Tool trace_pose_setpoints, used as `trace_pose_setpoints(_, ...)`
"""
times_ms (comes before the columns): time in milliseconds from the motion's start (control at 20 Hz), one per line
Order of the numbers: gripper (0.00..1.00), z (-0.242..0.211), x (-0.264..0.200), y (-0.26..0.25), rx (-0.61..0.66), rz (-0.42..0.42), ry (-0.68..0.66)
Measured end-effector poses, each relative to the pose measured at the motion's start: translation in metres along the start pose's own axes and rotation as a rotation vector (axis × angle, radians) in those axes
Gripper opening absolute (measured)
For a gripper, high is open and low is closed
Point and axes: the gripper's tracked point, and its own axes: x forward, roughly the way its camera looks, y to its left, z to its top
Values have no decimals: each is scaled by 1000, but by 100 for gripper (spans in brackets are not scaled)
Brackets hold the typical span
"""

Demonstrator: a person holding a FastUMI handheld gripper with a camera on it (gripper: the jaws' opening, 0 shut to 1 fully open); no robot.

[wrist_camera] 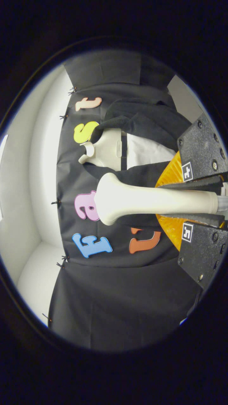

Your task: Iron the clothes twice with a garment steamer, once on the left side and once on the right side.

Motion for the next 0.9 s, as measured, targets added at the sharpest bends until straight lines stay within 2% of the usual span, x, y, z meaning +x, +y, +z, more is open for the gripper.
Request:
trace_pose_setpoints(450, 34, -34, -2, -10, 6, -33, 43)
trace_pose_setpoints(900, 34, -78, -17, -14, 14, -31, 104)
